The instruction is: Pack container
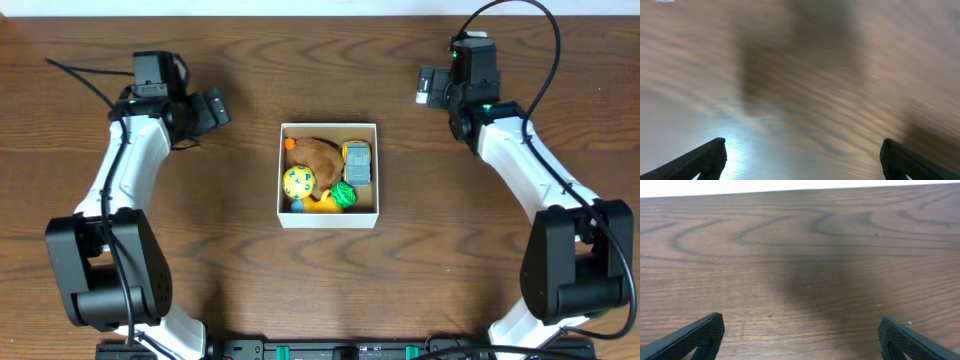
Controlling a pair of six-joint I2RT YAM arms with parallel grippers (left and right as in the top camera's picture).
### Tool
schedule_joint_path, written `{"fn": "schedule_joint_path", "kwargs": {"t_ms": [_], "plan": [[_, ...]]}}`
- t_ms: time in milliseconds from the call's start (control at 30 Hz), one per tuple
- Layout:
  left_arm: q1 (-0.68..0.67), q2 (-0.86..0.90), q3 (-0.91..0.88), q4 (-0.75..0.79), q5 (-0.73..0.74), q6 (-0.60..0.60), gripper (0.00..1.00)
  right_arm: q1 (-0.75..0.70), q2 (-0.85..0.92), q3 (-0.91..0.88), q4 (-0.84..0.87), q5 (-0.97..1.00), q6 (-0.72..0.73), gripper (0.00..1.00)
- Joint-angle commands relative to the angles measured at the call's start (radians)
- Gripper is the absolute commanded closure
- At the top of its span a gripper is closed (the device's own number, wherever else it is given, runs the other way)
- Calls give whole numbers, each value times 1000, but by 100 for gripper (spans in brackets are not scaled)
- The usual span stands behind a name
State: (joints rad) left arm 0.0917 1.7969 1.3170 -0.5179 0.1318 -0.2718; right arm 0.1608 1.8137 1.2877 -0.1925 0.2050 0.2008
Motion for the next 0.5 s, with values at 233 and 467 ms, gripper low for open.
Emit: {"fn": "schedule_joint_path", "kwargs": {"t_ms": [233,467], "plan": [[-80,-136,9,-68,-218,95,2,-6,-224,12,-148,85,84,1],[-167,-317,9,-122,-218,95,2,11,-358,1,-348,113,153,1]]}}
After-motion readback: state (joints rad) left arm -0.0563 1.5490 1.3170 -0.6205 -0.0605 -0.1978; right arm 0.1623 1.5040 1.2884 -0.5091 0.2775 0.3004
